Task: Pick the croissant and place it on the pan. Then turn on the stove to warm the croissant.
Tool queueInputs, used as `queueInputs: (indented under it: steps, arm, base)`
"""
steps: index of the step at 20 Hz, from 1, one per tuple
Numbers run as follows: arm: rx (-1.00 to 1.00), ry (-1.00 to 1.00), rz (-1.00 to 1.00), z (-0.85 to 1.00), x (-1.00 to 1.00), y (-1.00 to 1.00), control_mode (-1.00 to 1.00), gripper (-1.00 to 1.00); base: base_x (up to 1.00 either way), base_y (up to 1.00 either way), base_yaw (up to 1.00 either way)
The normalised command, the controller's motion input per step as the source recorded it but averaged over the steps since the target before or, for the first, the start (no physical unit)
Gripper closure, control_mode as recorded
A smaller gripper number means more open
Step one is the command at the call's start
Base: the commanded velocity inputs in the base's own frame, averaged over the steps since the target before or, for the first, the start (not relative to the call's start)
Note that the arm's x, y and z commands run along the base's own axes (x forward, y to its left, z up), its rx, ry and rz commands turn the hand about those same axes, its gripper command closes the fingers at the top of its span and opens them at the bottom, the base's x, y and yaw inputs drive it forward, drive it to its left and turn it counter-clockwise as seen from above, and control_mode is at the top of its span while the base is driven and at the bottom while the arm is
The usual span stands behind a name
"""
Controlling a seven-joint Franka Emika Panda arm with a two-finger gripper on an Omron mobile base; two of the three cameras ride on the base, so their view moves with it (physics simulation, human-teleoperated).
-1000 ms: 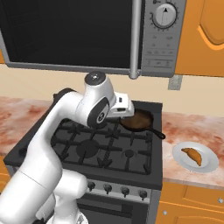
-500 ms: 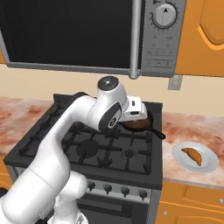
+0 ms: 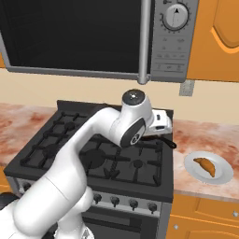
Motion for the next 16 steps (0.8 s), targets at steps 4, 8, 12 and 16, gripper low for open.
queueInputs:
  steps: [4,8,12,16]
  arm:
    - [0.0,0.03,0.0,-0.14,0.0,-0.48,-1.0,-1.0]
    - [0.0,0.06,0.0,-0.15,0.0,-0.47,-1.0,-1.0]
    - [0.0,0.07,0.0,-0.15,0.0,-0.44,-1.0,-1.0]
    - [-0.03,0.05,0.0,-0.19,0.0,-0.37,-1.0,-1.0]
  base:
    - [0.0,0.0,0.0]
    - [0.0,0.0,0.0]
    - [0.0,0.0,0.0]
    - [0.0,0.0,0.0]
